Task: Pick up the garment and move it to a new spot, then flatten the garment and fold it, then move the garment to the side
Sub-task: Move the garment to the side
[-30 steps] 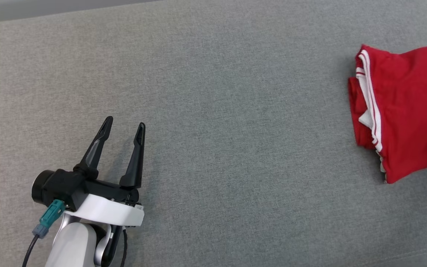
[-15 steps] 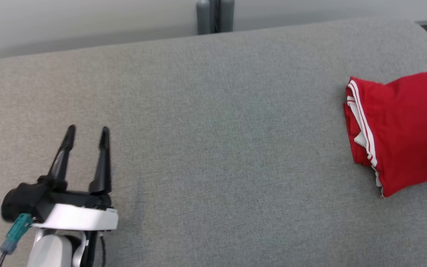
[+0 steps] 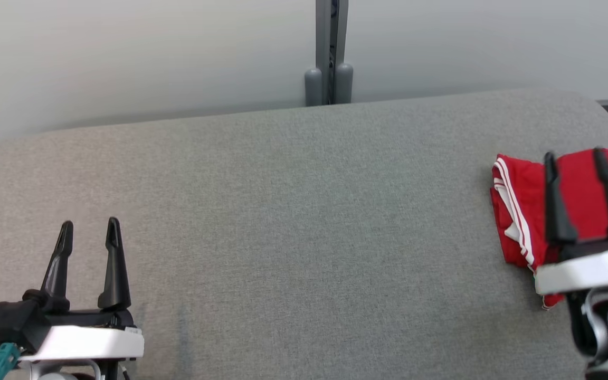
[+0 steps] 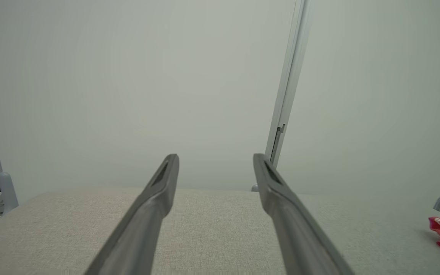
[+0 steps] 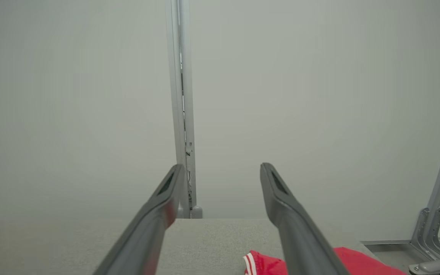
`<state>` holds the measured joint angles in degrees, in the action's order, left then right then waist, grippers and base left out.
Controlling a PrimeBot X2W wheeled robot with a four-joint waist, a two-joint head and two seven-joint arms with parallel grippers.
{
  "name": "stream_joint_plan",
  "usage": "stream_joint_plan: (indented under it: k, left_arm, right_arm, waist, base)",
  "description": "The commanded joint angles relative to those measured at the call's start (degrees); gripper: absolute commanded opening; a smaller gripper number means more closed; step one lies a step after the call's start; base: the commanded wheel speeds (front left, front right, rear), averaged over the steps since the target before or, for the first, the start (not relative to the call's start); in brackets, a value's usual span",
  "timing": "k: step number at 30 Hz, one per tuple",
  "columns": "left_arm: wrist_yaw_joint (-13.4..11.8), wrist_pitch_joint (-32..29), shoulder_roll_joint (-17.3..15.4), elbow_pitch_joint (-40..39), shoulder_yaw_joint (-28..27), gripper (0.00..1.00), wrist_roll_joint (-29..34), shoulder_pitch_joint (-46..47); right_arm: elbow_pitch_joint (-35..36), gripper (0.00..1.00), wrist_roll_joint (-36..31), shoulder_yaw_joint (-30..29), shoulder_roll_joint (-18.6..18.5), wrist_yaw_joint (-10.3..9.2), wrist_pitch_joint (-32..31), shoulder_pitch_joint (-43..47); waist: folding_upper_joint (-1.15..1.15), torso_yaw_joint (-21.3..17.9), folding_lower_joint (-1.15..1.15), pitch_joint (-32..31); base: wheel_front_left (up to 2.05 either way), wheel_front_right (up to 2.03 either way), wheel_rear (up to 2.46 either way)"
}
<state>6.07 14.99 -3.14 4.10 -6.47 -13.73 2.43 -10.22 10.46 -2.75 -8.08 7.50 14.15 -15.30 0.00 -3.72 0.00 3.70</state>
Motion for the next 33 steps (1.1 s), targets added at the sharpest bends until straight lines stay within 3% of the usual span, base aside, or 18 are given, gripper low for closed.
stream_joint_plan:
  k: [1, 14, 33]
  left_arm:
    - [0.22, 0.25, -0.12, 0.09, -0.31, 1.00, -0.16, -0.76]
    - [-1.96, 0.25, 0.12, 3.75, 0.76, 1.00, 1.28, -4.55]
    - [-2.80, 0.25, 0.13, 5.73, 3.72, 1.00, 0.73, -3.02]
  right_arm:
    - [1.33, 1.00, 1.34, 1.21, 0.06, -0.01, 0.27, 2.64]
    - [-1.43, 1.00, 7.45, 8.01, -0.41, 0.00, 1.06, 9.88]
    - [-4.05, 1.00, 4.43, 6.53, 0.98, 0.00, 1.08, 8.98]
  waist:
    - [0.00, 0.64, 0.00, -1.10]
    - [0.00, 2.14, 0.00, -3.59]
    - [0.00, 3.14, 0.00, -3.80]
  base:
    - [0.00, 0.00, 0.00]
    - [0.00, 0.00, 0.00]
    - [0.00, 0.00, 0.00]
